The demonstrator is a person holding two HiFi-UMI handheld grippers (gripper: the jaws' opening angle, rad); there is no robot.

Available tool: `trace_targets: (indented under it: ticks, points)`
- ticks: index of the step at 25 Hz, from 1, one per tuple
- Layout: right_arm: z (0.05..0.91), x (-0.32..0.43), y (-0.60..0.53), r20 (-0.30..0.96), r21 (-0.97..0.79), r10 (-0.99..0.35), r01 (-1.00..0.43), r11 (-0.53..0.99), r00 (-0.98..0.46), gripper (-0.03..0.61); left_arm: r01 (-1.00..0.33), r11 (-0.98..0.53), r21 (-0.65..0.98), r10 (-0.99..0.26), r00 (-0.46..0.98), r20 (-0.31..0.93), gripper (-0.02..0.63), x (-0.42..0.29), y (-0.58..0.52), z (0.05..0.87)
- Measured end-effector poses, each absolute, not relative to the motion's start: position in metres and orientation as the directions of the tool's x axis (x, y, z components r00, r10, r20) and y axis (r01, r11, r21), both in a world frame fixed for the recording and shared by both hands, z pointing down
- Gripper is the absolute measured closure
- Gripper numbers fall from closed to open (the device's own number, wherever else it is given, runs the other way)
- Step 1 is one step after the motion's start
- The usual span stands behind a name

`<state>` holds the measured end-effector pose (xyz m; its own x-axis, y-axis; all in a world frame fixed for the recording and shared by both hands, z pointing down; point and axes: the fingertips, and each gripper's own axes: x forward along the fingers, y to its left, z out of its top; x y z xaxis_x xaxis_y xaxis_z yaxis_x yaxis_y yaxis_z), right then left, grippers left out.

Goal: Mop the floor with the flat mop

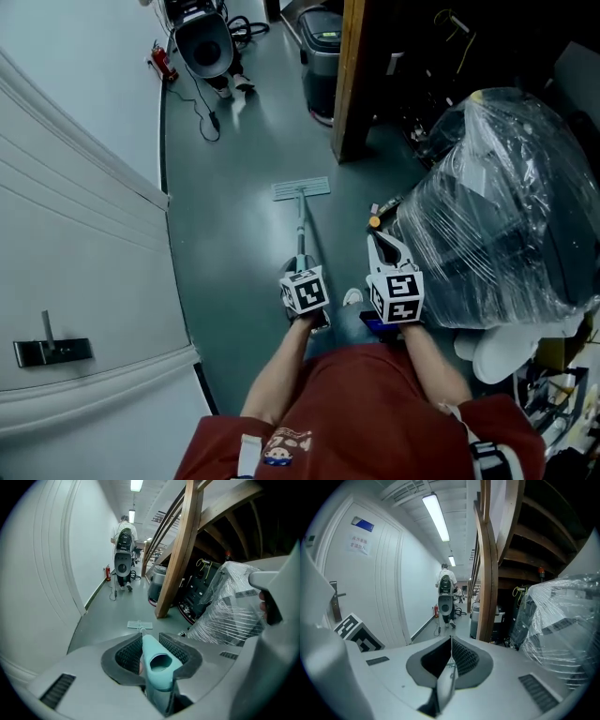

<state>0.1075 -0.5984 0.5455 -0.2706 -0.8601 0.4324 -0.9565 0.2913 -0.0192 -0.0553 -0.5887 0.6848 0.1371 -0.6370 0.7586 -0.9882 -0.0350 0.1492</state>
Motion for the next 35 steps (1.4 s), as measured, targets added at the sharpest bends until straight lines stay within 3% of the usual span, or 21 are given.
trace_targets:
  ticks: [35]
  points:
    - [0.552,0.222,-0.324,0.42,-0.1,-0.837,-0.934,0.342,-0.351,0.558,-0.993,0.045,0.112,-0.654,0.055,0.755,0.488,0.048,-0.299,0.664]
